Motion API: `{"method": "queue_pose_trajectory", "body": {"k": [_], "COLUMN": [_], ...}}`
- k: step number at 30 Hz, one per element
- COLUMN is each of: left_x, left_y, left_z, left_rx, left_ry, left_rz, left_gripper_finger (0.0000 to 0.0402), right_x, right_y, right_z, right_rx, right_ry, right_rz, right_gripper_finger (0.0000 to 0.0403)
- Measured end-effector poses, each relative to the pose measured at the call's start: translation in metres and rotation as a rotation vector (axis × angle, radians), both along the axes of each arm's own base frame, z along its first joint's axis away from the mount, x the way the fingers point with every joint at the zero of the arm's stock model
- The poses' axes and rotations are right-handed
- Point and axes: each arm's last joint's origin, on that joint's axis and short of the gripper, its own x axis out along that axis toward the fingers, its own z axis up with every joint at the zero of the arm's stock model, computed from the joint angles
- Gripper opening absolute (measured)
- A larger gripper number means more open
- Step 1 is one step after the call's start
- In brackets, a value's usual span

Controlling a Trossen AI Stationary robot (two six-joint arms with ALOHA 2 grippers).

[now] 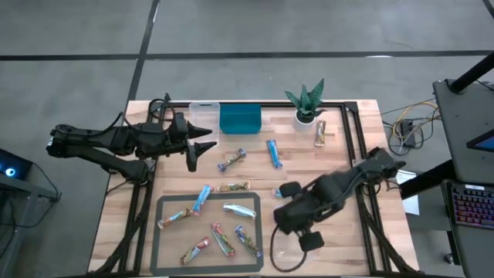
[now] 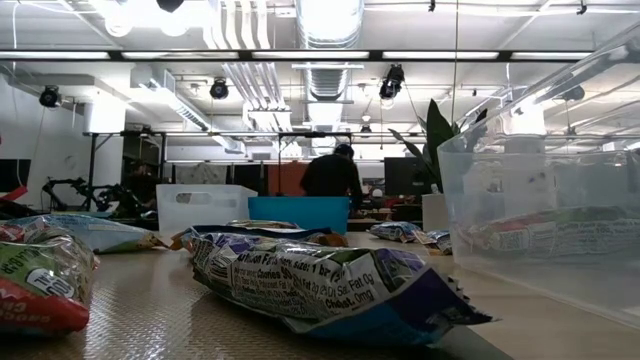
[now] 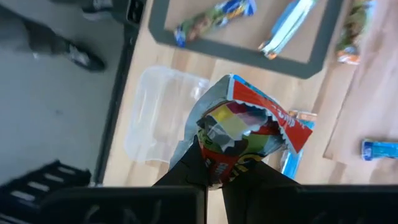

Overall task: Pick and place Granola Bars by type
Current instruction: Put the red granola bar into the bottom transparent bin

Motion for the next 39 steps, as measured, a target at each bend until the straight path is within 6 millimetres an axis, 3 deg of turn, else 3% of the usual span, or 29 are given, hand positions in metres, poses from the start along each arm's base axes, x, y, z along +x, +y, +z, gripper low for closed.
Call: {"method": "queue_pose_trajectory", "body": {"k": [6,15,29,39], "left_x": [-0.001,-0.001,-0.002,-0.002], "left_y": [0.000,0.000,0.000,0.001], "left_z": [0.000,0.000,-0.001,-0.001], "left_rx": [-0.003,-0.007,0.001,0.008], "left_ry": [-0.004,-0.001,0.010,0.013], "left_rz": [0.001,0.002,0.001,0.007], "left_gripper_finger": [0.0197,0.0197,0.0197,0.0197], "right_x": [0.013,0.020,0.005,0.001], "right_y": [0.016,0.021,0.014,0.012], "right_z": [-0.031,-0.057,-0.092,-0.123], "right_rx": [-0.062,-0.105,-0.040,-0.043], "right_ry": [0.081,0.103,0.118,0.158], "right_rz": [0.068,0.070,-0.028,0.067], "right_gripper_finger": [0.0011,0.0011,0.0011,0.0011]}}
